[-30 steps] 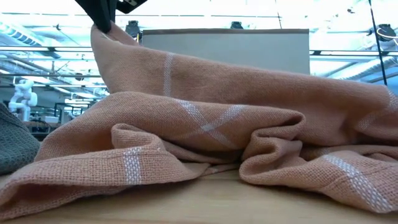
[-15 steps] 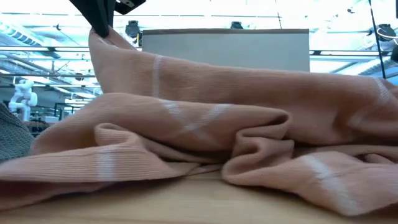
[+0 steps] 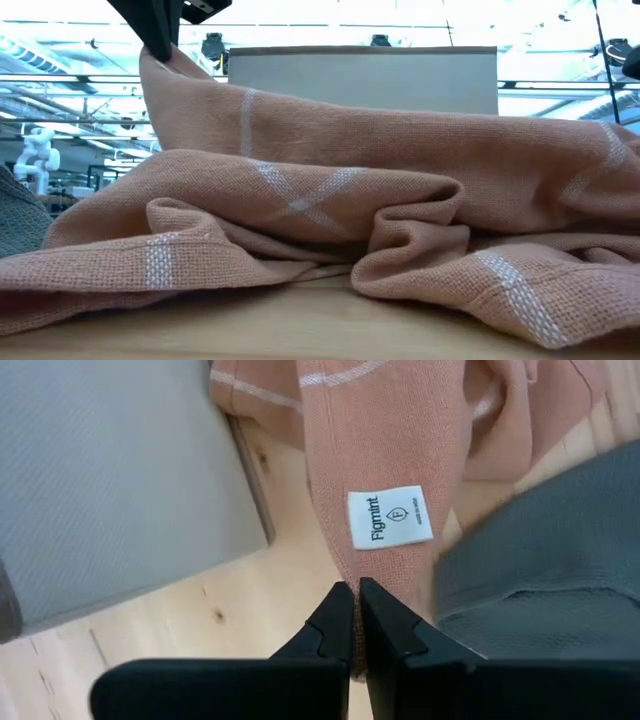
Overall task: Fold towel
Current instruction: Fold the brown towel
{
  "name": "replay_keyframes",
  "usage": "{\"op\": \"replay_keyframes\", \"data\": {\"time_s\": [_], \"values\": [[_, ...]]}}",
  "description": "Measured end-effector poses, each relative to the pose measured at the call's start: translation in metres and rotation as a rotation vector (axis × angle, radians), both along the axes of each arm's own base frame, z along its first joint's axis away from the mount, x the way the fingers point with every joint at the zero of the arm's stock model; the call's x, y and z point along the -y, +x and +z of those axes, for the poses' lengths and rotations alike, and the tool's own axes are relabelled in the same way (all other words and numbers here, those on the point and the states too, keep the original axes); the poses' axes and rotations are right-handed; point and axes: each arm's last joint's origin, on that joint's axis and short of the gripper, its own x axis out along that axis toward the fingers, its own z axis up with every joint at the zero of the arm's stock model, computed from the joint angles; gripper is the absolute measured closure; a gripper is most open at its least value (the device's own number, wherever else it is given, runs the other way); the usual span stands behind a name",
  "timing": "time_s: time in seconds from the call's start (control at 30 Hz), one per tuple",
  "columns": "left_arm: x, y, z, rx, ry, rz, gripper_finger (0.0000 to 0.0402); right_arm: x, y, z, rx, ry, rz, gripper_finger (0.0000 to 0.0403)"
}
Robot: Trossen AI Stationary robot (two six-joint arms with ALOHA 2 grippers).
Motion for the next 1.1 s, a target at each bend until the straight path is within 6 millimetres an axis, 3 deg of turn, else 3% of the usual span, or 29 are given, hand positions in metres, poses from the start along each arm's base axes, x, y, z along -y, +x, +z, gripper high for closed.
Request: {"op": "replay_keyframes", "data": {"time_s": [0.3, 0.53, 0.8, 0.93, 1.1], "values": [[-0.002, 0.000, 0.000, 0.018, 0.068, 0.002, 0.0392, 0.008, -0.004, 0.008, 0.031, -0.077, 0.019, 0.0403], [-0.004, 0.002, 0.001, 0.056, 0.166, -0.008, 0.0392, 0.020, -0.008, 0.034, 0.216, -0.141, 0.038, 0.0403], [-0.004, 0.018, 0.009, 0.227, 0.221, -0.100, 0.0392, 0.035, -0.013, 0.070, 0.476, -0.249, 0.102, 0.0403], [-0.011, 0.021, 0.024, 0.337, 0.232, -0.122, 0.0392, 0.043, -0.017, 0.094, 0.621, -0.290, 0.147, 0.0403], [-0.026, 0.008, 0.059, 0.528, 0.243, -0.107, 0.0392, 0.053, -0.024, 0.130, 0.812, -0.333, 0.207, 0.0403]]}}
